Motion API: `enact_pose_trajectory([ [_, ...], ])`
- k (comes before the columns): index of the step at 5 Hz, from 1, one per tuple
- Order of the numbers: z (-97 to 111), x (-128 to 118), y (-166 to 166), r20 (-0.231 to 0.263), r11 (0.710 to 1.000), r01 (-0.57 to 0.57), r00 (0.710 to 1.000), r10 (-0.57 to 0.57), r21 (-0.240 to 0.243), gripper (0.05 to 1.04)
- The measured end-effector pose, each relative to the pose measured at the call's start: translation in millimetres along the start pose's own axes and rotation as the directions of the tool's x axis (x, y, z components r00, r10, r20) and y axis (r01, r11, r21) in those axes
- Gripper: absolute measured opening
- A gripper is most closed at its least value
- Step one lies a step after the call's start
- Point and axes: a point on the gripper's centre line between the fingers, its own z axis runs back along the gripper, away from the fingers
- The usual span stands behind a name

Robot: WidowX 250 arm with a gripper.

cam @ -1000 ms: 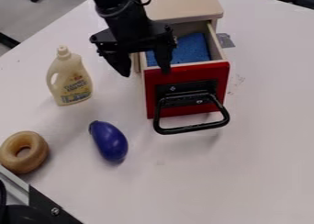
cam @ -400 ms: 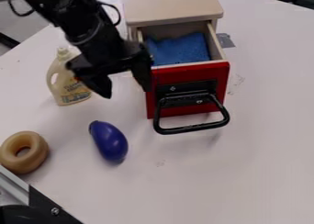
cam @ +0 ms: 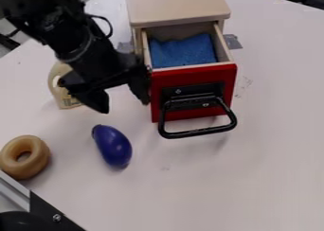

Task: Put the eggplant in the drawer

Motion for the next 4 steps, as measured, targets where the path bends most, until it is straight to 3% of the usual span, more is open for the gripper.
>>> enact_pose_trajectory([
  [1,-6.9,-9.8,11.4,0.006,0.997,-0.061,0.998,0.061,0.046,0.997],
  [3,-26.7,-23.8,27.4,-0.03,0.969,-0.124,0.991,0.134,0.212,0.997],
  [4,-30.9,-30.3,30.0,-0.06,0.961,-0.128,0.987,0.146,0.246,0.997],
])
